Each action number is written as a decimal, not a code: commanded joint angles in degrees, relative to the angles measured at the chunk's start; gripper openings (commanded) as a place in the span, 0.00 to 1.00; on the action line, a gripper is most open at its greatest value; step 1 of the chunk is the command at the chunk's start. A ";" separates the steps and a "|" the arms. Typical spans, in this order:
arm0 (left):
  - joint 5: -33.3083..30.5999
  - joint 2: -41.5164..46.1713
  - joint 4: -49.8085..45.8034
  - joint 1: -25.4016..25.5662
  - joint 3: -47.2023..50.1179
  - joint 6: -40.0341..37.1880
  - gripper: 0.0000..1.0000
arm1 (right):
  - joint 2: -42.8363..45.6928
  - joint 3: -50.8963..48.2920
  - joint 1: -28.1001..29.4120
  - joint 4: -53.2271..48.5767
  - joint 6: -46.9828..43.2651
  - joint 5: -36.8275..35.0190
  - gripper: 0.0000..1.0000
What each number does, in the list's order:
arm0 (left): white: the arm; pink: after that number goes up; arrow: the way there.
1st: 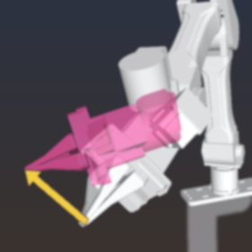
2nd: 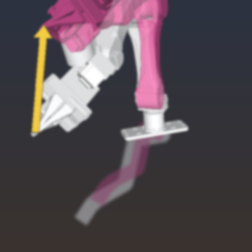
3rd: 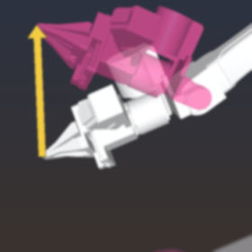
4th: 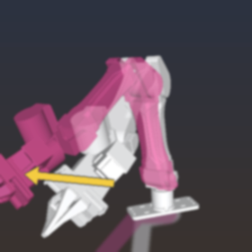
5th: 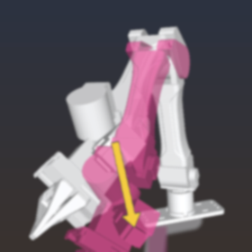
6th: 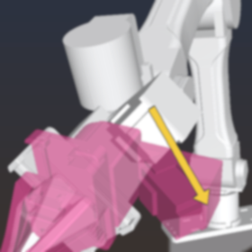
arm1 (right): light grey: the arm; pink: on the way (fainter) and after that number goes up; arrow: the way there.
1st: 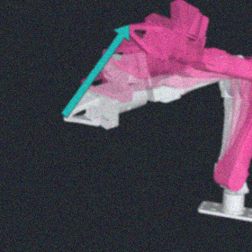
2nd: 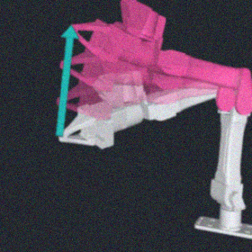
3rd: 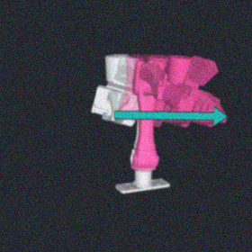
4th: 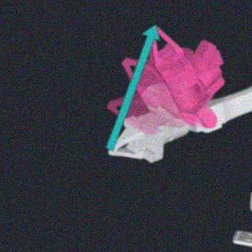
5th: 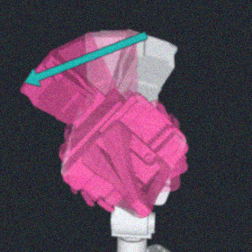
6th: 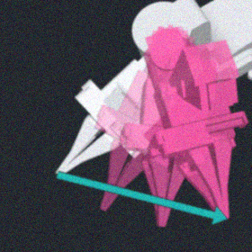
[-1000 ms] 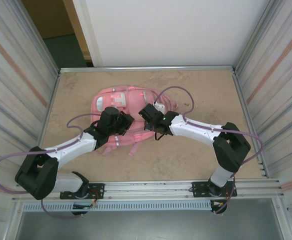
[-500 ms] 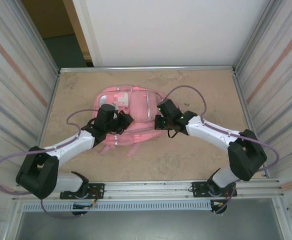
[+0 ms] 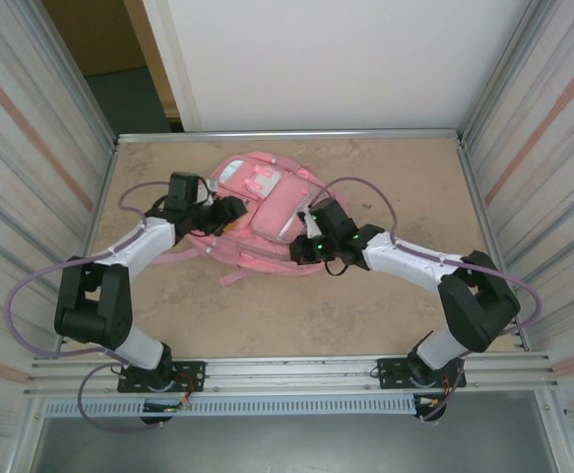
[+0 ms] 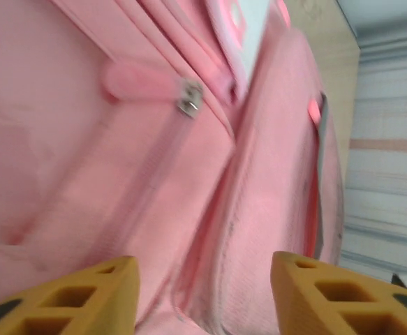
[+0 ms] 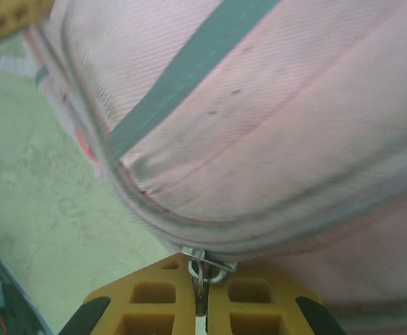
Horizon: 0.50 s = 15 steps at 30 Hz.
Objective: Pack books, pencil case, and school supplies into a backpack
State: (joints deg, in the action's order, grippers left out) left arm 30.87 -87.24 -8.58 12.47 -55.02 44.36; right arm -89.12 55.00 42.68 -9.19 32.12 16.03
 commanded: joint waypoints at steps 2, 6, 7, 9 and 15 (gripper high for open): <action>-3.38 8.86 -4.79 0.82 3.89 1.38 0.64 | -2.65 3.85 4.42 5.60 0.01 -0.87 0.00; -5.59 15.86 -6.24 4.05 9.60 6.92 0.63 | -6.04 7.06 5.57 6.05 -0.61 1.45 0.00; -6.35 16.98 -6.02 5.54 10.79 8.61 0.62 | -6.68 7.45 5.81 6.42 -0.74 2.39 0.00; -8.15 18.37 -4.67 8.18 12.60 11.16 0.62 | -8.07 7.74 6.12 8.23 -0.71 4.60 0.00; -15.03 18.95 0.16 11.74 16.98 17.70 0.54 | -13.29 9.21 6.76 14.03 5.10 11.86 0.00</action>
State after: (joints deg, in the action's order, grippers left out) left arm 20.93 -68.88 -11.25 23.81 -39.88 57.10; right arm -100.68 62.46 48.90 -0.80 34.06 23.31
